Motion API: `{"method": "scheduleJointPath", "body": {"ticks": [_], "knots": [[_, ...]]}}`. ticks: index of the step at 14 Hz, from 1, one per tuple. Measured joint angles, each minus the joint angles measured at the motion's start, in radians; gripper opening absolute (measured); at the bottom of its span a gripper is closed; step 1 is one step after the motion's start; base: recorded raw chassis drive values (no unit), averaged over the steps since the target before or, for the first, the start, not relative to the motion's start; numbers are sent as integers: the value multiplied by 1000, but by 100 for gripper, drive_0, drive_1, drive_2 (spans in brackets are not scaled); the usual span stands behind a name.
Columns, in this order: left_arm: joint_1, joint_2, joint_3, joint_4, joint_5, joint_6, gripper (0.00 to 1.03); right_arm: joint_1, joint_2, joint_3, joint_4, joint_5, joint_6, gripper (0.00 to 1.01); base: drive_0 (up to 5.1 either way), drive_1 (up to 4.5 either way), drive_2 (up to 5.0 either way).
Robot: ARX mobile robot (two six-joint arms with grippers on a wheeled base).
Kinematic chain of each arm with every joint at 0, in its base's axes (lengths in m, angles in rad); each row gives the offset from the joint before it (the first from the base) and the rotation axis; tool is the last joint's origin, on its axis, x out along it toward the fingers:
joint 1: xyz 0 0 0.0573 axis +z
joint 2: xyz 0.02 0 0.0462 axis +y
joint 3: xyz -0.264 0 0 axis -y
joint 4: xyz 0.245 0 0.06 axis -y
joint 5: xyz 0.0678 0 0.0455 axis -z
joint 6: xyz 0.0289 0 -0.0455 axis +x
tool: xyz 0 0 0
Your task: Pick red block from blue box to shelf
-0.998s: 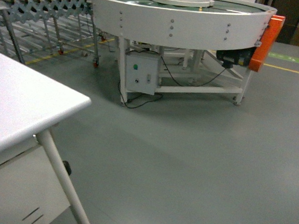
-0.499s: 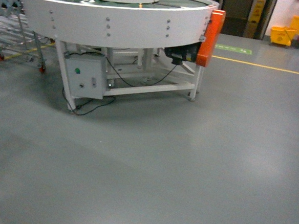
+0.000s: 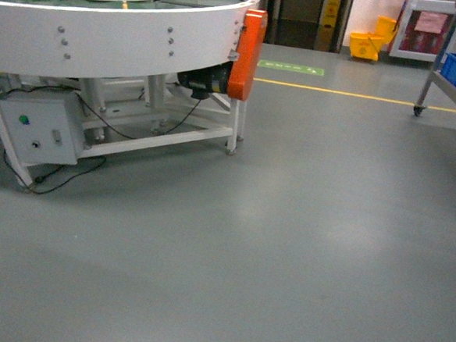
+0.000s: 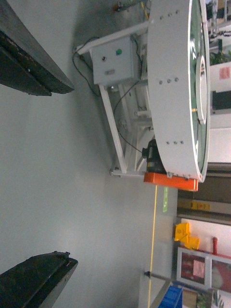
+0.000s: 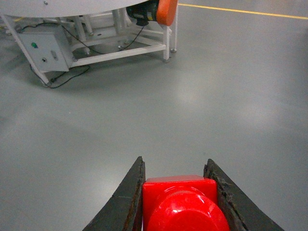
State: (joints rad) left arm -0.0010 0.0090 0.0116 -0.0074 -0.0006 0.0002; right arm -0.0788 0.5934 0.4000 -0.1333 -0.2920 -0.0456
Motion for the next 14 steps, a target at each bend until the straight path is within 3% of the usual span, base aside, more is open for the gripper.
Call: {"method": "scheduleJointPath", "body": {"ticks": [8,14], "knots": [[0,0,0,2,-1,0,98,0,0,0,-5,0,0,28,0,0,0],[0,0,0,3,0,0,98,0,0,0,-2,0,0,28,230,-32,-617]]}}
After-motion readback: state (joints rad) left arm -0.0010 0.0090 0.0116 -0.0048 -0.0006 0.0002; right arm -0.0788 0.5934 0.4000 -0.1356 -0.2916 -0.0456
